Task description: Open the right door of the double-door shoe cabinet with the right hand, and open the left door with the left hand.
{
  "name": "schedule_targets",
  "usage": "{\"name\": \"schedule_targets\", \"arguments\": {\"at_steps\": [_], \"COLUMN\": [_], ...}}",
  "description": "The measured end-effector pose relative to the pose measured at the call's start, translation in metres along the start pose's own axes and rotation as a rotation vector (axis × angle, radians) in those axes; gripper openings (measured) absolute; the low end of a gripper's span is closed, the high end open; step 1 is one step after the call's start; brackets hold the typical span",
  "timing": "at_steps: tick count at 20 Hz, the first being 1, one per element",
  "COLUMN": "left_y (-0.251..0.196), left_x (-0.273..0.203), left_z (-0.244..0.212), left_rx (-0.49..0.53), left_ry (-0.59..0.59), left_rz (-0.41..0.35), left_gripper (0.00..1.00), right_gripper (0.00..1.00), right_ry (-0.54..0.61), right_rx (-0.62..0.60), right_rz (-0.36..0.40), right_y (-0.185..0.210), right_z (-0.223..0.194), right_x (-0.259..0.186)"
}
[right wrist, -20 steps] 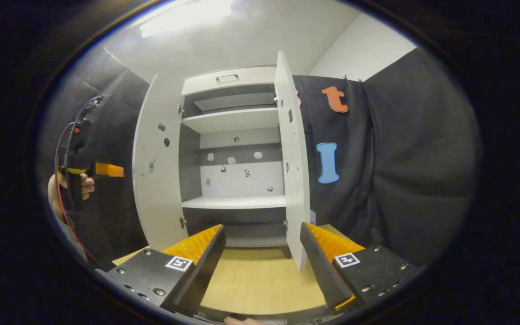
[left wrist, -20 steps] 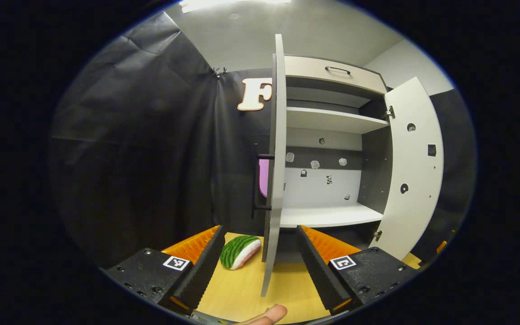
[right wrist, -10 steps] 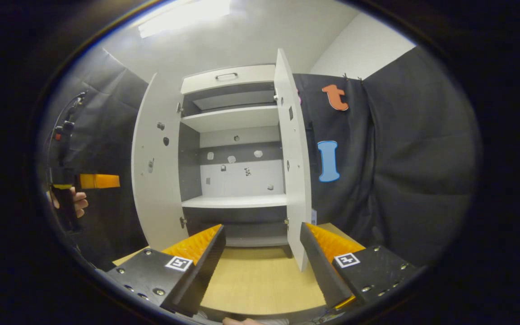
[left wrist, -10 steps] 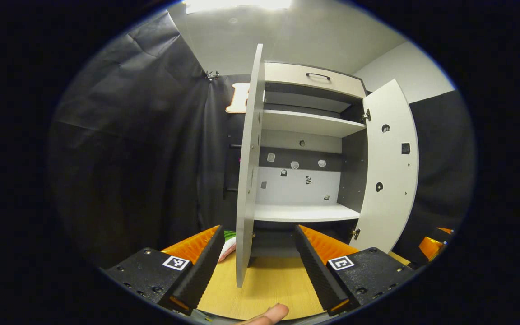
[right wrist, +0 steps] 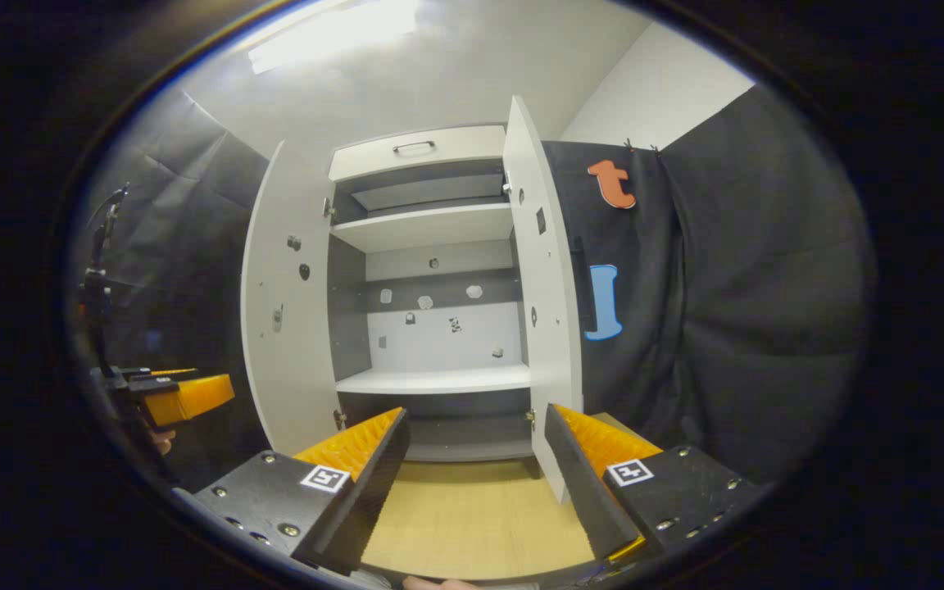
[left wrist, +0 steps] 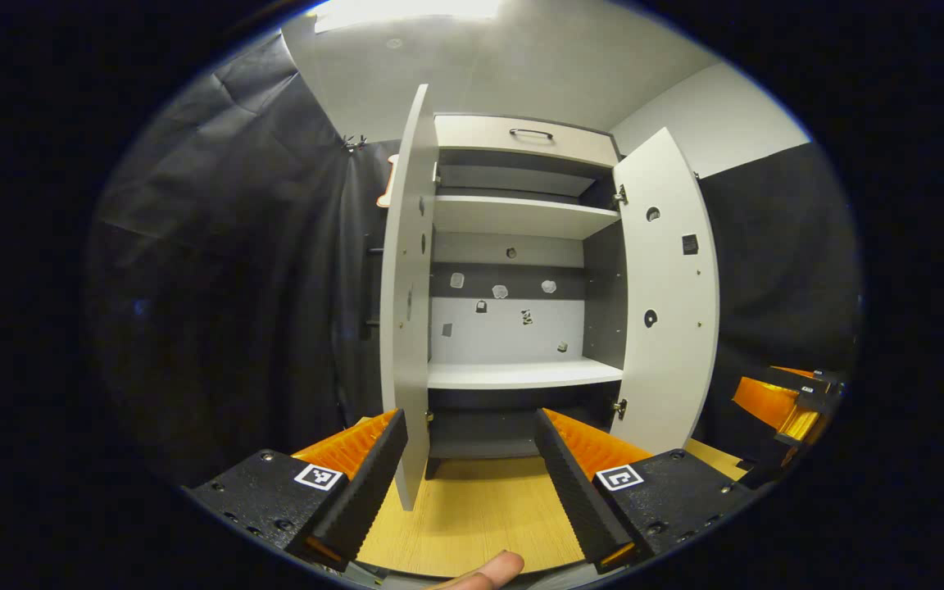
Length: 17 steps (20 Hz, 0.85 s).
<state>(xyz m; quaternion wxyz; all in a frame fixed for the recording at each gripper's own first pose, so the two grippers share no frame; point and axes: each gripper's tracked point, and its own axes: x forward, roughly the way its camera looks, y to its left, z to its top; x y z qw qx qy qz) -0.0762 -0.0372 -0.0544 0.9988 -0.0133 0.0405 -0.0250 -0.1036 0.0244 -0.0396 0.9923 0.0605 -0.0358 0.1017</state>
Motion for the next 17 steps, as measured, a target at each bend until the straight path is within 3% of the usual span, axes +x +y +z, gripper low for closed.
{"name": "schedule_targets", "arguments": {"at_steps": [5,8,9,11,17], "left_y": [-0.007,-0.008,-0.003,-0.004,-0.005], "left_x": [0.000,0.004,0.006,0.008,0.009], "left_z": [-0.002,-0.004,-0.004,-0.006,-0.006], "left_rx": [0.010,-0.038,-0.040,-0.030,-0.059], "left_ry": [-0.003,0.006,0.007,0.016,0.016], "left_rz": [0.000,-0.007,0.005,0.008,-0.005], "left_gripper": [0.96,0.96,0.96,0.96,0.96], "right_gripper": [0.98,0.98,0.94,0.98,0.98], "right_ry": [-0.020,-0.033,-0.036,-0.041,-0.041], "right_rx": [-0.015,-0.009,-0.011,-0.016,-0.036], "right_rz": [0.015,0.026,0.028,0.032,0.054], "right_y": [0.005,0.007,0.008,0.009,0.018], "right_z": [0.006,0.010,0.011,0.013,0.011], "right_x": [-0.006,-0.008,-0.009,-0.011,-0.015]}}
